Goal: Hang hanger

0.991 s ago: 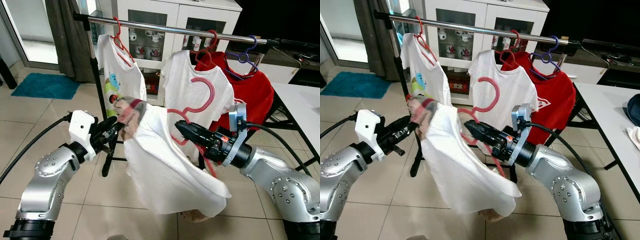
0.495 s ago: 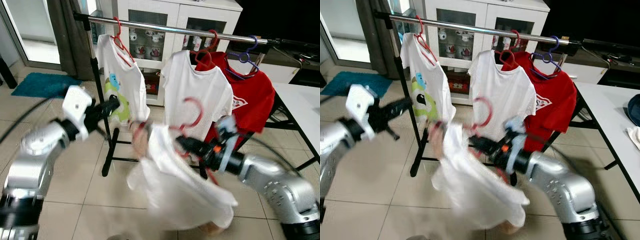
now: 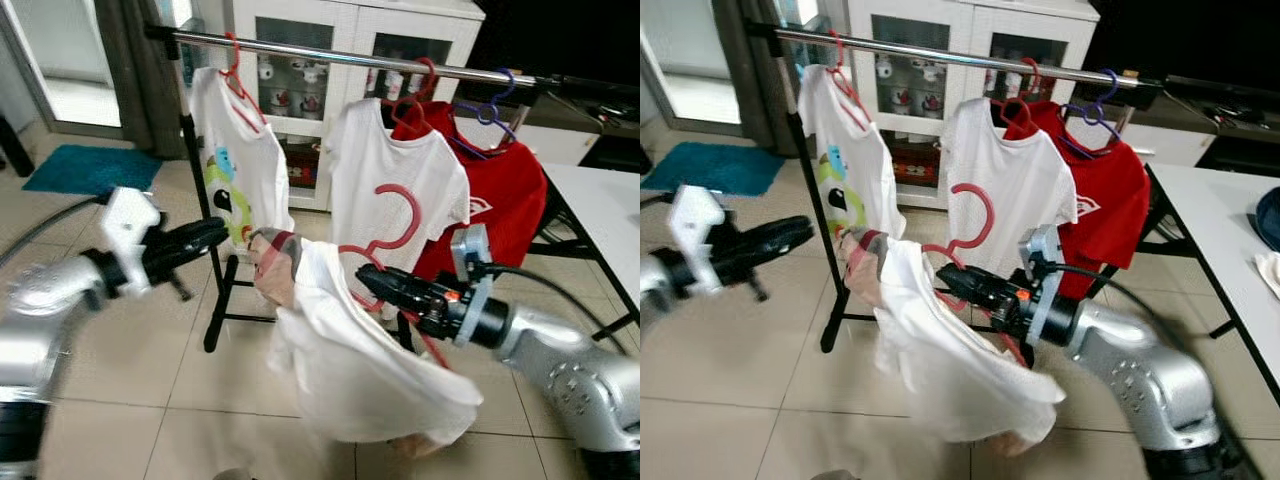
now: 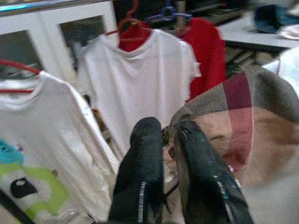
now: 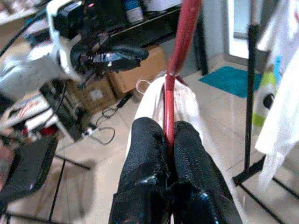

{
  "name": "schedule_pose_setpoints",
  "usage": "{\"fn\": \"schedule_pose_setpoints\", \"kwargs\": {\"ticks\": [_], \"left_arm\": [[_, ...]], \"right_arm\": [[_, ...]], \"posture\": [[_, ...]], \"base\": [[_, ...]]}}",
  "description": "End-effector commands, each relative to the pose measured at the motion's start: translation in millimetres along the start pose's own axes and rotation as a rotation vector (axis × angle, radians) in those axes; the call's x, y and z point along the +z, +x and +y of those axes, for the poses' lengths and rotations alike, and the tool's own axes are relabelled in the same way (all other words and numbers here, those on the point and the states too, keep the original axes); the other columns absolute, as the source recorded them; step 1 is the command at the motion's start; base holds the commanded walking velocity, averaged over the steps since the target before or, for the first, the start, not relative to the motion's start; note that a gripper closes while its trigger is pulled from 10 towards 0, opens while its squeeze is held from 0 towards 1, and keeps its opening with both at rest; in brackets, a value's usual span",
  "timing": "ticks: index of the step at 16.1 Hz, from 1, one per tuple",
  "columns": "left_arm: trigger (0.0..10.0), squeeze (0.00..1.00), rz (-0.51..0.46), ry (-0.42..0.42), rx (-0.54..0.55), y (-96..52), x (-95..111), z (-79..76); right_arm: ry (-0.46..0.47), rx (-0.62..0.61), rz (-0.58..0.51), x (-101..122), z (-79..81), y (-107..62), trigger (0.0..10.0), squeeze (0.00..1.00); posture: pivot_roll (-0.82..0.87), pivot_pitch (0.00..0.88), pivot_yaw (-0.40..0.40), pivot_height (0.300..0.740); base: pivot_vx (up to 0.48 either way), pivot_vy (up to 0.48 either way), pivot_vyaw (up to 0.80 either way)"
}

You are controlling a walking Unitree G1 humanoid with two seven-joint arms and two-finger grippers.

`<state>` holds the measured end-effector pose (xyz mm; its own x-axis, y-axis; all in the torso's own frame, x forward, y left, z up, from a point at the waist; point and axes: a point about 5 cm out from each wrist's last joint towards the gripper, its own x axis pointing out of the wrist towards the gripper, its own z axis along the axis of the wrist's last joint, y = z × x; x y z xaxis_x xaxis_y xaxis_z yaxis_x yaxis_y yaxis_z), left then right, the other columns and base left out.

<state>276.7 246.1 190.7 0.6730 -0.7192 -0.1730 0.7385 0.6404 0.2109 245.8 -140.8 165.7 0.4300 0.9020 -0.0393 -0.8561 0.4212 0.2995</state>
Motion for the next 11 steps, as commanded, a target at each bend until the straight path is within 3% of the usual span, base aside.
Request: {"fn": "schedule_pose_setpoints", "kwargs": {"ticks": [1,3,8,9,10,11], "left_arm": [[10.0,1.00,-0.021,0.006,-0.024,-2.7,7.0,3.3],[10.0,1.00,0.027,0.035,-0.101,-13.0,11.6,7.7],[10.0,1.00,0.048,0.023,-0.326,-11.2,24.4,-1.9],[10.0,0.95,0.055,0.031,-0.346,-11.2,24.9,-2.2],[10.0,0.00,0.096,0.071,-0.403,-10.1,23.3,-3.5],[10.0,0.00,0.109,0.077,-0.416,-9.9,22.3,-3.9]], "right_arm": [[-0.048,0.041,-0.031,11.3,3.6,-1.2,10.0,0.00],[-0.078,0.109,-0.006,19.3,4.5,-4.3,10.0,0.00],[-0.112,0.211,0.037,26.3,7.5,-5.2,10.0,0.00],[-0.114,0.218,0.040,26.6,7.6,-5.2,10.0,0.00],[-0.118,0.237,0.048,26.8,8.2,-5.0,10.0,0.00],[-0.119,0.241,0.051,26.8,8.3,-5.0,10.0,0.00]], "posture": [[0.00,0.000,-0.082,0.740],[0.01,0.000,-0.093,0.740],[0.01,0.000,-0.085,0.740],[0.01,0.000,-0.082,0.740],[0.01,0.000,-0.081,0.740],[0.01,0.000,-0.081,0.740]], "base": [[0.000,0.000,0.00],[0.000,0.000,0.00],[0.000,0.000,0.00],[0.000,0.000,0.00],[0.000,0.000,0.00],[0.000,0.000,0.00]]}}
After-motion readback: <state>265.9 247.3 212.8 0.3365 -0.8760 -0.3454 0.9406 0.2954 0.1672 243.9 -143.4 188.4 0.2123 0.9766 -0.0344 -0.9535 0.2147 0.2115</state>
